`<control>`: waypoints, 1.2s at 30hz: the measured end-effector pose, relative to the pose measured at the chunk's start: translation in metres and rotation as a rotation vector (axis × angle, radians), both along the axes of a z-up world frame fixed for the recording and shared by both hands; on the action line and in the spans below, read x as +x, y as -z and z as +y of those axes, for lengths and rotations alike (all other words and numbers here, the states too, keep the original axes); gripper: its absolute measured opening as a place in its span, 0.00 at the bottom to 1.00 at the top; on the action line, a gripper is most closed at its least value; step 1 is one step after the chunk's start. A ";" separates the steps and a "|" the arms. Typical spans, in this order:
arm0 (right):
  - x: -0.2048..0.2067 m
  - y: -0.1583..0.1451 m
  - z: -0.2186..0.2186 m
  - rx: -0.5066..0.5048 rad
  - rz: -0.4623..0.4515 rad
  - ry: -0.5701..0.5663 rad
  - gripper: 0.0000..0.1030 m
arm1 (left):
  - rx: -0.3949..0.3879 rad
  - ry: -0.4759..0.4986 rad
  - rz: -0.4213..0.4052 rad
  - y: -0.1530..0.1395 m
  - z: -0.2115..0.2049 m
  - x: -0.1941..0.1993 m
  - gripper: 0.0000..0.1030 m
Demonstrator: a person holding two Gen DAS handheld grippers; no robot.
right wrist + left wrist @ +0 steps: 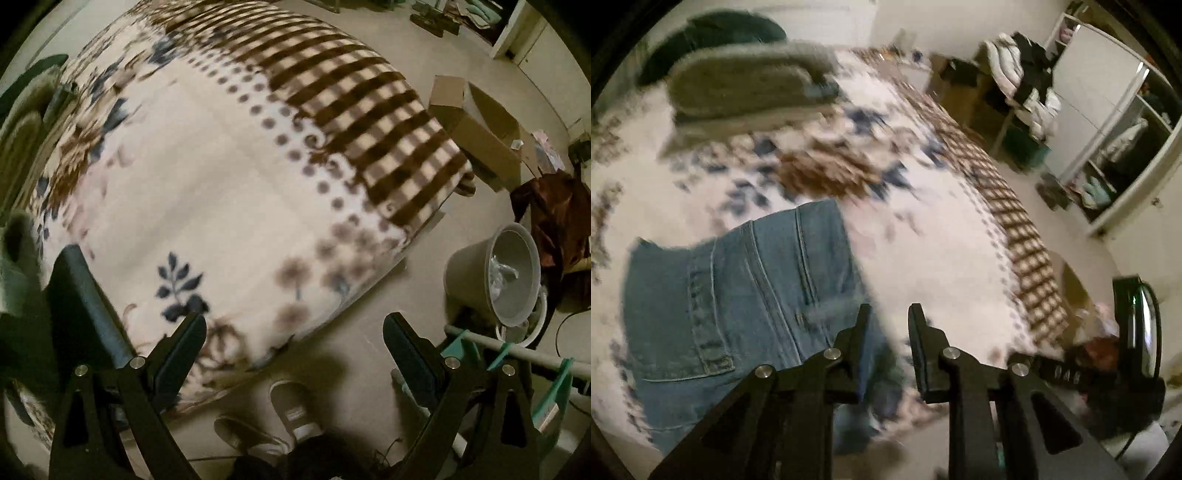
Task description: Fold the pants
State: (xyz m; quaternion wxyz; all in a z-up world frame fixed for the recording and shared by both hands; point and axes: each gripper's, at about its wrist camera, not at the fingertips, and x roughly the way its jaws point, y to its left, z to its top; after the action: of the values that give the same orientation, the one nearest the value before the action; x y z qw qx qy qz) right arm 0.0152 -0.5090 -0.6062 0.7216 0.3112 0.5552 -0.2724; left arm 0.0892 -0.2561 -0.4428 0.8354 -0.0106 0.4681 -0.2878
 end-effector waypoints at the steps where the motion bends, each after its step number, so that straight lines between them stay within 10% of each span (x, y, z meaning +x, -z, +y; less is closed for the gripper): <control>1: 0.004 -0.001 -0.001 0.023 -0.021 -0.002 0.95 | 0.009 -0.005 0.007 -0.003 0.002 -0.001 0.21; 5: 0.018 -0.009 -0.004 0.190 -0.188 -0.076 0.95 | -0.016 -0.053 0.109 -0.008 0.032 0.012 0.87; 14: 0.126 0.000 0.067 0.374 -0.279 -0.397 0.95 | 0.235 -0.358 0.134 0.017 0.161 0.057 0.88; 19: 0.169 0.041 0.092 0.449 -0.221 -0.416 0.94 | 0.245 -0.504 0.220 0.042 0.215 0.073 0.88; 21: 0.171 0.057 0.091 0.530 -0.220 -0.375 0.46 | 0.245 -0.533 0.248 0.049 0.227 0.074 0.88; 24: 0.159 0.037 0.099 0.459 -0.255 -0.369 0.21 | 0.231 -0.542 0.249 0.048 0.232 0.077 0.88; 30: 0.114 -0.017 0.090 0.390 -0.286 -0.268 0.13 | 0.205 -0.491 0.248 0.041 0.220 0.088 0.88; 36: 0.077 -0.003 0.048 0.343 -0.214 -0.160 0.12 | 0.189 -0.414 0.246 0.048 0.185 0.118 0.89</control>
State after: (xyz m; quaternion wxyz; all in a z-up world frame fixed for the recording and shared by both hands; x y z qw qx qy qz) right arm 0.0924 -0.4605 -0.6033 0.7321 0.4116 0.5367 -0.0812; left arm 0.2072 -0.0716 -0.4911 0.8106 -0.0632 0.5789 -0.0620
